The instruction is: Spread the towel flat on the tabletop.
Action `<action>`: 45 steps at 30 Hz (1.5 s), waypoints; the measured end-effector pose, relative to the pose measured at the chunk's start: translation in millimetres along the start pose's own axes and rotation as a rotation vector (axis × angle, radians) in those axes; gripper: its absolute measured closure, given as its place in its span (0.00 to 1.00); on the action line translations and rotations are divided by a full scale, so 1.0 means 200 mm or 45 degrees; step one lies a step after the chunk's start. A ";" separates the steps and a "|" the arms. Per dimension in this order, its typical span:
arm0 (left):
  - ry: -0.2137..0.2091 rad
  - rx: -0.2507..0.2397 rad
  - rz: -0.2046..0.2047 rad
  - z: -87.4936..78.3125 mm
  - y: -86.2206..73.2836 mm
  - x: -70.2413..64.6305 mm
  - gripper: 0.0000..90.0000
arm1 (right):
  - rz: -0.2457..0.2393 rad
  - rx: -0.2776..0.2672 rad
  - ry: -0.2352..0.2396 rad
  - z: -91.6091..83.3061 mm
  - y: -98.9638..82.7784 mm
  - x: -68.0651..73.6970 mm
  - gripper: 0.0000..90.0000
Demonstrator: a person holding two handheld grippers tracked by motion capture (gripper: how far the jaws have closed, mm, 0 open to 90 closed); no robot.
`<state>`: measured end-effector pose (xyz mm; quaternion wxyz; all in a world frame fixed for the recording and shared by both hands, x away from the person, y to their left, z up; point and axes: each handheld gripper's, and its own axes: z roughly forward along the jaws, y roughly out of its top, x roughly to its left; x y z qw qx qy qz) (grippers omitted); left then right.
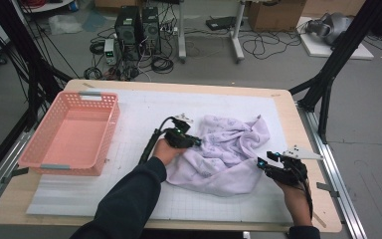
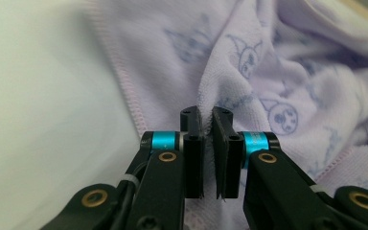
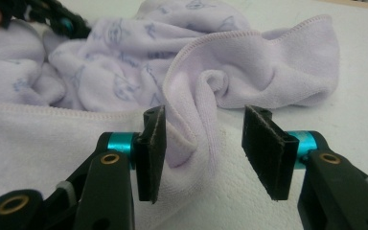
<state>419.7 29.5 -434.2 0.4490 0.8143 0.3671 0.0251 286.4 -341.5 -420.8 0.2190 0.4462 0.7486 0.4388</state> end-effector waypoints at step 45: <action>0.362 -0.278 -0.219 -0.48 -0.25 0.31 0.93 | -0.229 0.298 0.219 0.29 0.11 0.36 0.91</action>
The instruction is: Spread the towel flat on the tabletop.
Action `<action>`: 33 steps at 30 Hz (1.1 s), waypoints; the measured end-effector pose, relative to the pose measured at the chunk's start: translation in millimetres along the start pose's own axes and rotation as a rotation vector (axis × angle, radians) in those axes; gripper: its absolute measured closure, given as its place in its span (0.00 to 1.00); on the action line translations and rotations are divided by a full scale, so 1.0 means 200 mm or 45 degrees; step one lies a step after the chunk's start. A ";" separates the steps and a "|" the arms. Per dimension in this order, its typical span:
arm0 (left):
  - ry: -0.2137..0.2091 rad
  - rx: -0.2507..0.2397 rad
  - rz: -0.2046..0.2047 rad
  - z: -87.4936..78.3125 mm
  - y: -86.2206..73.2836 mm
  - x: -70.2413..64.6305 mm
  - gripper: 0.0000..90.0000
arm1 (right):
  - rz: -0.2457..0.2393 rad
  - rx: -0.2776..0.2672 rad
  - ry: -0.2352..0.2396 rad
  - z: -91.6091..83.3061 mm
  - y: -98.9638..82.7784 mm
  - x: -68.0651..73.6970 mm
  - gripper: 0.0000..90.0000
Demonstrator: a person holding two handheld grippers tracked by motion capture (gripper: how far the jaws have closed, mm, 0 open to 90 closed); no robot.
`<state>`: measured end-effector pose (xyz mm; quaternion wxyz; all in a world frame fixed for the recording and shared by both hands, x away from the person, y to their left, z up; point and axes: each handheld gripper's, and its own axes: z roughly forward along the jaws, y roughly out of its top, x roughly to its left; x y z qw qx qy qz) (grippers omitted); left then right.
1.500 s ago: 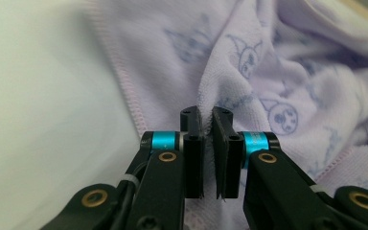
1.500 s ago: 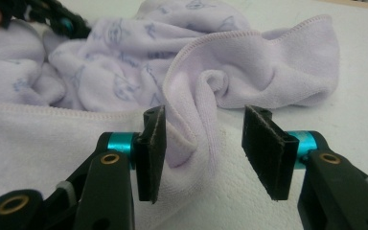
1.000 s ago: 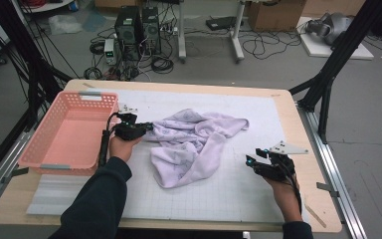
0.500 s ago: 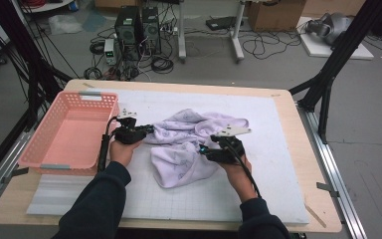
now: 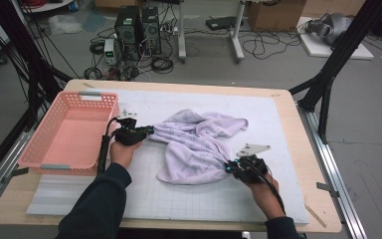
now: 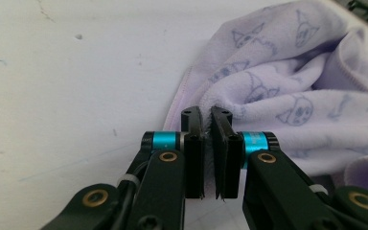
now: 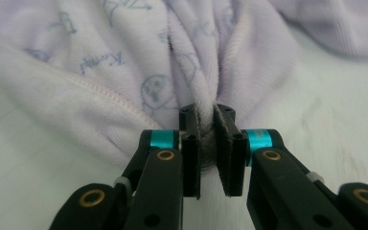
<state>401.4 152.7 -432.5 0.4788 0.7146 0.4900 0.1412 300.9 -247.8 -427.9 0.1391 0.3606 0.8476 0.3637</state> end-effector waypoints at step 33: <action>-0.040 0.039 0.063 0.04 -0.02 -0.06 0.94 | 0.078 -0.033 -0.080 0.17 0.18 -0.15 0.95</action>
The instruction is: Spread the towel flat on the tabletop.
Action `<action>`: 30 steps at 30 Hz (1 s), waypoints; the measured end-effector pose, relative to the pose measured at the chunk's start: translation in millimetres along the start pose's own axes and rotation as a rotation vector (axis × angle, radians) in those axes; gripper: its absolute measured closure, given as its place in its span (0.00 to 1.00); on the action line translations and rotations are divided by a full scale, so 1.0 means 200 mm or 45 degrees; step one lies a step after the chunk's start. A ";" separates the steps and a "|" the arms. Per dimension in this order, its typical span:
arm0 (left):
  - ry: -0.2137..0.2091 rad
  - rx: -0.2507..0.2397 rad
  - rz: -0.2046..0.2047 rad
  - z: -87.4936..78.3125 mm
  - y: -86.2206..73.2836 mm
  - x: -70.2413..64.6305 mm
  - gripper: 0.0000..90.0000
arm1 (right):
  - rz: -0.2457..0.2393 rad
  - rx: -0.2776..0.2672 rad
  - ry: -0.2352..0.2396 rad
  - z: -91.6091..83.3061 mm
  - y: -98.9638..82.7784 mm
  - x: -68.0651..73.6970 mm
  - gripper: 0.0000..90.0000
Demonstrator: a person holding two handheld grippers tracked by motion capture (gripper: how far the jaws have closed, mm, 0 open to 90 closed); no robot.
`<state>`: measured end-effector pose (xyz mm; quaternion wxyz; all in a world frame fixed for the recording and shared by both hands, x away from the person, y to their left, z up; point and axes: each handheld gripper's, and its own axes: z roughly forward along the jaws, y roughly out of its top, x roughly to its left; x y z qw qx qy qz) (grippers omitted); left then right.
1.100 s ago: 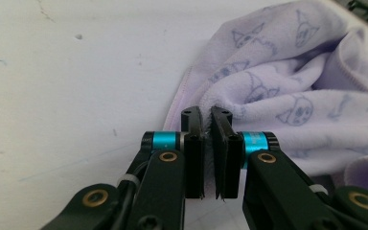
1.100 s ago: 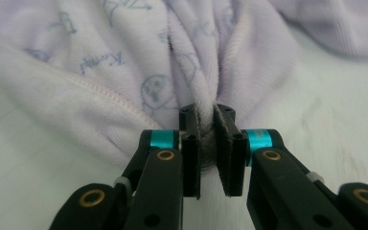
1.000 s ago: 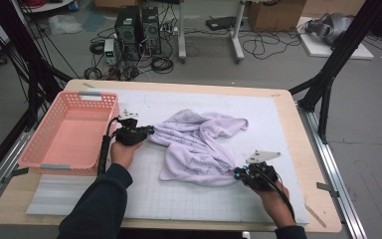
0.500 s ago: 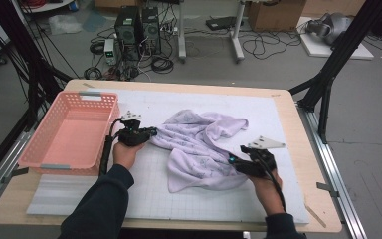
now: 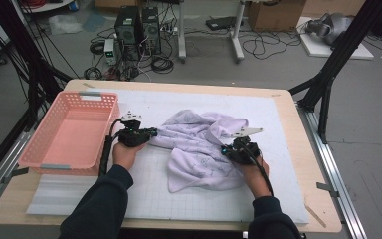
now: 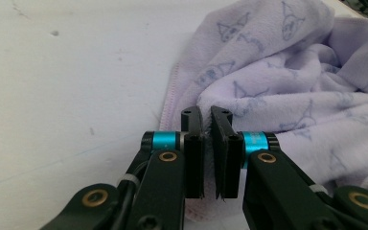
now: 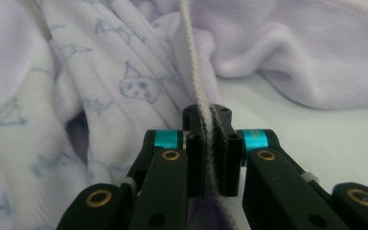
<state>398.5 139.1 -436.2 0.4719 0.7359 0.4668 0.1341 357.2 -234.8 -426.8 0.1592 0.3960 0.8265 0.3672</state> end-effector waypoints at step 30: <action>-0.030 -0.065 -0.072 -0.06 0.03 -0.03 0.46 | 0.356 -0.265 -0.381 -0.32 -0.18 -0.35 0.54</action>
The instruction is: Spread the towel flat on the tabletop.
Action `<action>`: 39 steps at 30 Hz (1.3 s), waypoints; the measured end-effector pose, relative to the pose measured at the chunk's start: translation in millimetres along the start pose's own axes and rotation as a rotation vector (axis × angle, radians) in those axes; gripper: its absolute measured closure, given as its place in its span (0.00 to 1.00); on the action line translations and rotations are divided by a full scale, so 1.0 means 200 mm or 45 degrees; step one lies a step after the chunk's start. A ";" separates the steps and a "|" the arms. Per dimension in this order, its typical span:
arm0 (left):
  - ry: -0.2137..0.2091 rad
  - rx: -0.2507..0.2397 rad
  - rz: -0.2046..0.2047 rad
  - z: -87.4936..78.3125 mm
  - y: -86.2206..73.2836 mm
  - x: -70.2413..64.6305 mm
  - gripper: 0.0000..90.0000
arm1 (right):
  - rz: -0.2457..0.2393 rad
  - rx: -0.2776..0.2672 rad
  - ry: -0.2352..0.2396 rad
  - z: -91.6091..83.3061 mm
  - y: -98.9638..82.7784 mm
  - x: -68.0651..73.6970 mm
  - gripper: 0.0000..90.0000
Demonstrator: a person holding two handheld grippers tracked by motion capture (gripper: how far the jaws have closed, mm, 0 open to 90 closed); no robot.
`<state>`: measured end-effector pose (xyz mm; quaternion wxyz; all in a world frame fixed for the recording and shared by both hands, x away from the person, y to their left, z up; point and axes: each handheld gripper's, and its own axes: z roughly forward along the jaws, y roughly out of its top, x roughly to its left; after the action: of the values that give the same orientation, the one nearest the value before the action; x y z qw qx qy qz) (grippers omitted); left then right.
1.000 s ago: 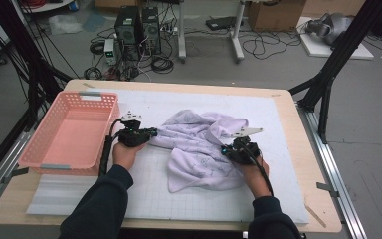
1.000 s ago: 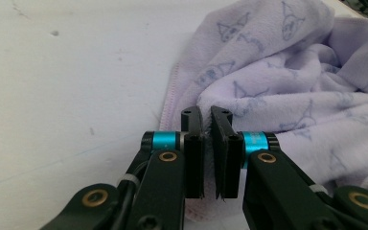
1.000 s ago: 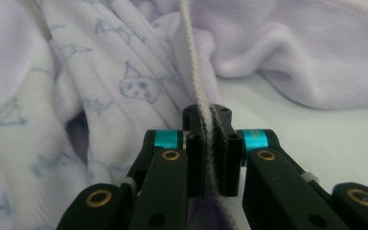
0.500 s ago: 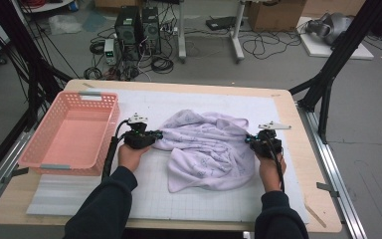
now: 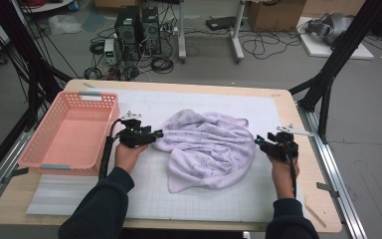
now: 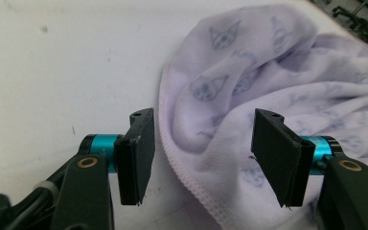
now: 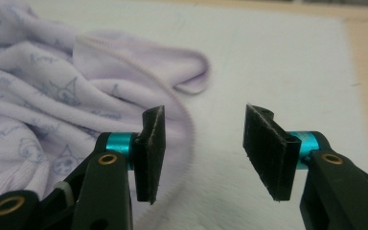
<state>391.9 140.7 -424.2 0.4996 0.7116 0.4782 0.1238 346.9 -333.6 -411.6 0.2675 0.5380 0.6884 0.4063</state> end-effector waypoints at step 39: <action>-0.108 0.043 0.199 -0.05 -0.09 -0.09 0.89 | -0.252 0.276 0.238 0.08 -0.18 0.32 0.54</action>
<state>365.5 133.2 -429.8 0.4960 0.7597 0.4017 0.1242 323.0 -270.9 -446.1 0.1814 0.4532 0.7996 0.3497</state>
